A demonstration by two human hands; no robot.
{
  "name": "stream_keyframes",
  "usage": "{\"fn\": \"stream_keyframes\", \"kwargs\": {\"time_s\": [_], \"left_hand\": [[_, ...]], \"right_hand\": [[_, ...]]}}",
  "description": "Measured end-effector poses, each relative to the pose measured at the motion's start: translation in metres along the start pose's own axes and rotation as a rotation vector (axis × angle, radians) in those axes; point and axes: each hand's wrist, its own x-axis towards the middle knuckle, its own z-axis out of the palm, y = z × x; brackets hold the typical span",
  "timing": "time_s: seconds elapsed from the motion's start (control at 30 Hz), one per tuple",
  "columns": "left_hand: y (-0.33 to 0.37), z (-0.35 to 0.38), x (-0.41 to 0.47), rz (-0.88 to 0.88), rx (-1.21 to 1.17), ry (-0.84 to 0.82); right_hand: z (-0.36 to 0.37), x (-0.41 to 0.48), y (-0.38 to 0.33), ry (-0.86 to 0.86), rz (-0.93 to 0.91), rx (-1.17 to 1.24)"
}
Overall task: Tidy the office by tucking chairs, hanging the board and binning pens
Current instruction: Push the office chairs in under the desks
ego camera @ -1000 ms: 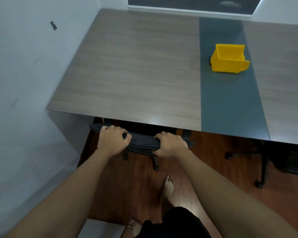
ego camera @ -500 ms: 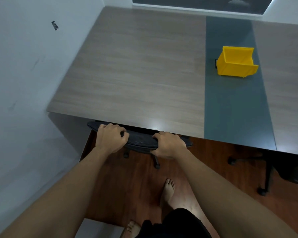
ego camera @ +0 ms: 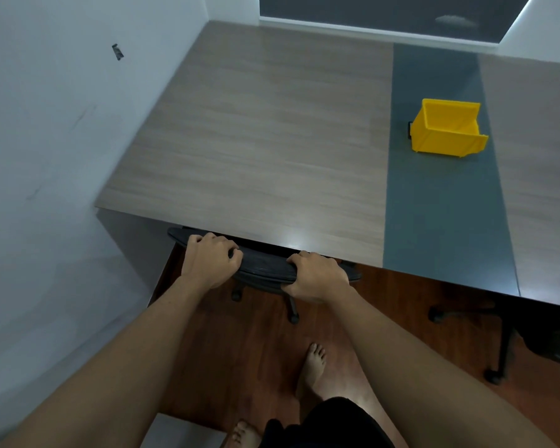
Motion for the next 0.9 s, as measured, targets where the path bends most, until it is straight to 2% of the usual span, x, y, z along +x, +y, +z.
{"fn": "stream_keyframes", "kwargs": {"time_s": [0.23,0.43,0.77,0.9], "left_hand": [[0.004,-0.007,-0.017,0.064,-0.055,-0.003],[0.002,-0.014,-0.041,0.114,-0.120,0.001],[-0.005,-0.041,-0.099,0.124,-0.230,0.005],[0.002,-0.046,-0.123,0.160,-0.257,0.028]], "right_hand": [[-0.008,-0.004,-0.004,-0.075,0.017,0.022],[-0.010,-0.019,-0.008,-0.052,0.028,0.008],[-0.013,-0.076,-0.027,0.099,0.051,-0.025],[-0.012,-0.106,-0.035,0.187,0.077,0.039]]}}
